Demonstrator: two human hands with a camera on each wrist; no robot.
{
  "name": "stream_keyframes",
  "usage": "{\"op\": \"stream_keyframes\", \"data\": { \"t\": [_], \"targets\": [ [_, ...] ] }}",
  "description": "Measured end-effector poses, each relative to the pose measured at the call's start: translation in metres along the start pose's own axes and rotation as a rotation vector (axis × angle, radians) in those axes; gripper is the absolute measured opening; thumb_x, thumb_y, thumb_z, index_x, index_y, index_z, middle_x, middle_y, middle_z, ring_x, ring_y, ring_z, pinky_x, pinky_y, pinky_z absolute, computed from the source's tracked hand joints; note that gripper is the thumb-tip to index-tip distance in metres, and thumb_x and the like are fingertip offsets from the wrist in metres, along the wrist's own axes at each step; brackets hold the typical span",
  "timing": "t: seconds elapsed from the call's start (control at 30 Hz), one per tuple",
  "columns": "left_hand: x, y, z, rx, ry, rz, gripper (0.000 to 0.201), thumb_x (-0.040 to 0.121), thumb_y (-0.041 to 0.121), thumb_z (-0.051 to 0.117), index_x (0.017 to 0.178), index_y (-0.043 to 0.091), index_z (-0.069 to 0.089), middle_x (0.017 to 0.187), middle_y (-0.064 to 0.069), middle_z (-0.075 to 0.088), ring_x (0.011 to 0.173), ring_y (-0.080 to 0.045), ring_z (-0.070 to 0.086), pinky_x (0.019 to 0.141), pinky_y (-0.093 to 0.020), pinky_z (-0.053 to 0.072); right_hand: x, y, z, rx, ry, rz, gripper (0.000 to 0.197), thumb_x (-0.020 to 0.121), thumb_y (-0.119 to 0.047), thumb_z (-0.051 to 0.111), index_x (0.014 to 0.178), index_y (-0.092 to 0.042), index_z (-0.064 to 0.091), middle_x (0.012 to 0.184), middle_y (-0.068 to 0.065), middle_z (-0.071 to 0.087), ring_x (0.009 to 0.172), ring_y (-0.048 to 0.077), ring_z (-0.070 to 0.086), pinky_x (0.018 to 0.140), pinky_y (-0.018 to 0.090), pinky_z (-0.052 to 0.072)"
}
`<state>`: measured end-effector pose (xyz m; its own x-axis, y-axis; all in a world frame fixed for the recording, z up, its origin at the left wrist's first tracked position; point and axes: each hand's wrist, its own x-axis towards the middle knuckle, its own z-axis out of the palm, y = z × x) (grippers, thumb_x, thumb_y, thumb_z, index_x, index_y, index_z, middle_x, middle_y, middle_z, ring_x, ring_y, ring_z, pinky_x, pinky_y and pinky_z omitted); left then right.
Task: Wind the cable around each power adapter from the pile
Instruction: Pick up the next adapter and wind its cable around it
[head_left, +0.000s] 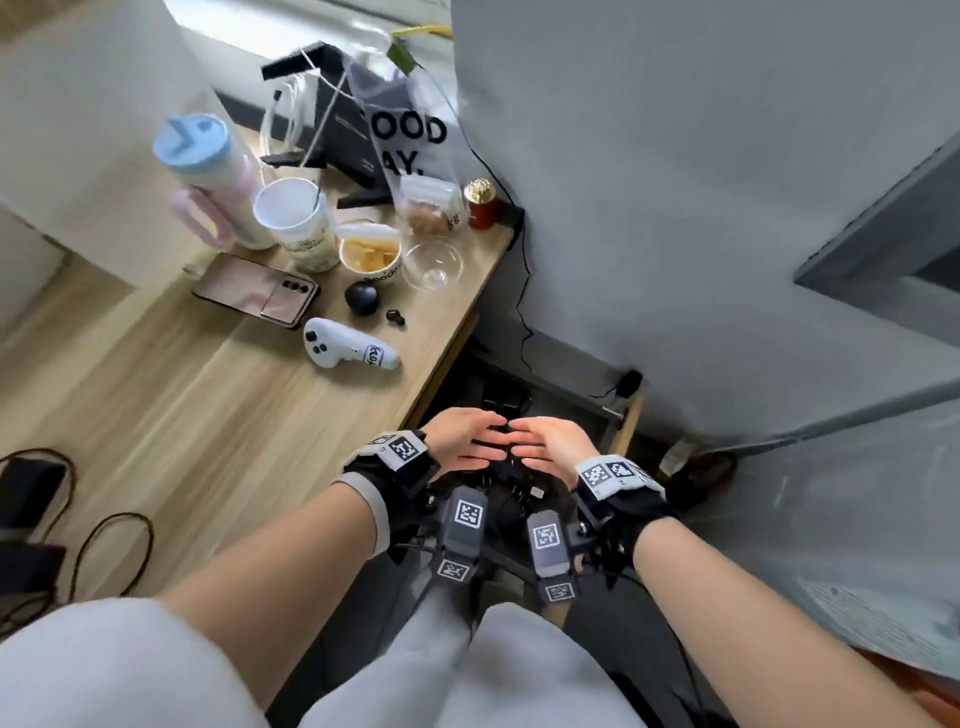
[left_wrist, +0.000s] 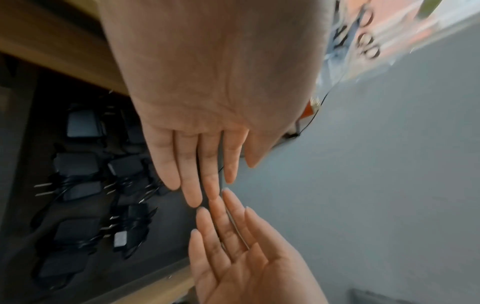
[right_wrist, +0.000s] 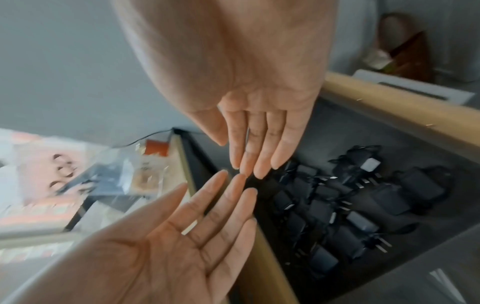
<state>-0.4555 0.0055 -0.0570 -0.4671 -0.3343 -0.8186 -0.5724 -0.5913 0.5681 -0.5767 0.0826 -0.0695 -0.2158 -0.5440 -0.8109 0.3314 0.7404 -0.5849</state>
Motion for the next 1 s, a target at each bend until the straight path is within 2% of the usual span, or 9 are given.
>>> {"op": "stream_keyframes", "data": {
  "t": [0.2,0.33,0.4,0.47,0.53,0.63,0.7,0.87,1.0],
  "targets": [
    [-0.071,-0.007,-0.076,-0.21,0.247,0.128,0.029,0.099,0.023,0.043,0.125,0.011,0.051,0.119,-0.012,0.061,0.084,-0.018,0.062,0.074,-0.023,0.048,-0.012,-0.049,0.088,-0.187,-0.192,-0.107,0.034,0.097,-0.017,0.042,0.123,0.0,0.057,0.117,0.017,0.062,0.081,0.016,0.059,0.071,0.019,0.045],
    [-0.116,-0.041,-0.132,-0.373,0.475,0.161,0.033,0.099,0.022,0.042,0.127,0.007,0.052,0.1,-0.005,0.063,0.074,-0.014,0.062,0.064,-0.02,0.047,-0.021,-0.06,0.163,-0.311,-0.324,-0.126,0.034,0.097,-0.012,0.043,0.125,0.005,0.054,0.111,0.019,0.062,0.071,0.014,0.055,0.066,0.02,0.043],
    [-0.137,-0.065,-0.157,-0.462,0.569,0.161,0.03,0.1,0.02,0.04,0.124,0.008,0.053,0.103,-0.007,0.061,0.073,-0.014,0.06,0.065,-0.02,0.046,-0.026,-0.058,0.202,-0.384,-0.386,-0.115,0.034,0.097,-0.011,0.043,0.124,0.004,0.055,0.093,0.009,0.063,0.07,0.014,0.055,0.065,0.019,0.042],
    [-0.155,-0.088,-0.178,-0.548,0.646,0.151,0.031,0.101,0.019,0.037,0.125,0.007,0.052,0.105,-0.009,0.059,0.073,-0.015,0.058,0.067,-0.022,0.044,-0.029,-0.054,0.236,-0.455,-0.435,-0.101,0.034,0.097,-0.011,0.042,0.125,0.003,0.054,0.09,0.006,0.061,0.069,0.012,0.054,0.065,0.019,0.041],
    [-0.175,-0.113,-0.199,-0.623,0.705,0.136,0.033,0.101,0.018,0.034,0.127,0.005,0.05,0.093,-0.006,0.059,0.072,-0.015,0.056,0.067,-0.022,0.042,-0.032,-0.048,0.273,-0.52,-0.47,-0.094,0.034,0.097,-0.01,0.04,0.125,0.005,0.054,0.092,0.007,0.06,0.068,0.013,0.053,0.063,0.02,0.04],
    [-0.202,-0.147,-0.228,-0.72,0.772,0.108,0.026,0.1,0.017,0.037,0.117,0.008,0.055,0.083,-0.004,0.057,0.068,-0.016,0.058,0.067,-0.024,0.042,-0.037,-0.04,0.324,-0.58,-0.503,-0.087,0.03,0.097,-0.006,0.038,0.119,0.004,0.057,0.077,0.005,0.056,0.064,0.014,0.05,0.06,0.021,0.036],
    [-0.22,-0.168,-0.248,-0.751,0.804,0.075,0.019,0.099,0.018,0.042,0.107,0.01,0.057,0.086,-0.005,0.059,0.065,-0.015,0.061,0.07,-0.026,0.044,-0.041,-0.034,0.359,-0.62,-0.53,-0.076,0.023,0.097,-0.006,0.038,0.102,-0.002,0.06,0.076,0.005,0.055,0.062,0.015,0.049,0.058,0.021,0.035],
    [-0.246,-0.212,-0.292,-0.79,0.831,0.022,0.035,0.1,0.019,0.04,0.13,0.004,0.05,0.12,-0.016,0.059,0.073,-0.016,0.057,0.073,-0.026,0.046,-0.043,-0.018,0.427,-0.705,-0.552,-0.073,0.029,0.097,-0.007,0.037,0.076,-0.009,0.057,0.074,0.003,0.054,0.05,0.009,0.053,0.055,0.019,0.035],
    [-0.255,-0.237,-0.313,-0.829,0.851,0.001,0.035,0.099,0.017,0.041,0.13,0.003,0.051,0.123,-0.017,0.059,0.075,-0.018,0.058,0.069,-0.023,0.045,-0.042,-0.004,0.46,-0.77,-0.551,-0.058,0.024,0.096,-0.008,0.042,0.107,0.0,0.062,0.073,0.004,0.053,0.06,0.014,0.048,0.057,0.021,0.035]
  ]
}}
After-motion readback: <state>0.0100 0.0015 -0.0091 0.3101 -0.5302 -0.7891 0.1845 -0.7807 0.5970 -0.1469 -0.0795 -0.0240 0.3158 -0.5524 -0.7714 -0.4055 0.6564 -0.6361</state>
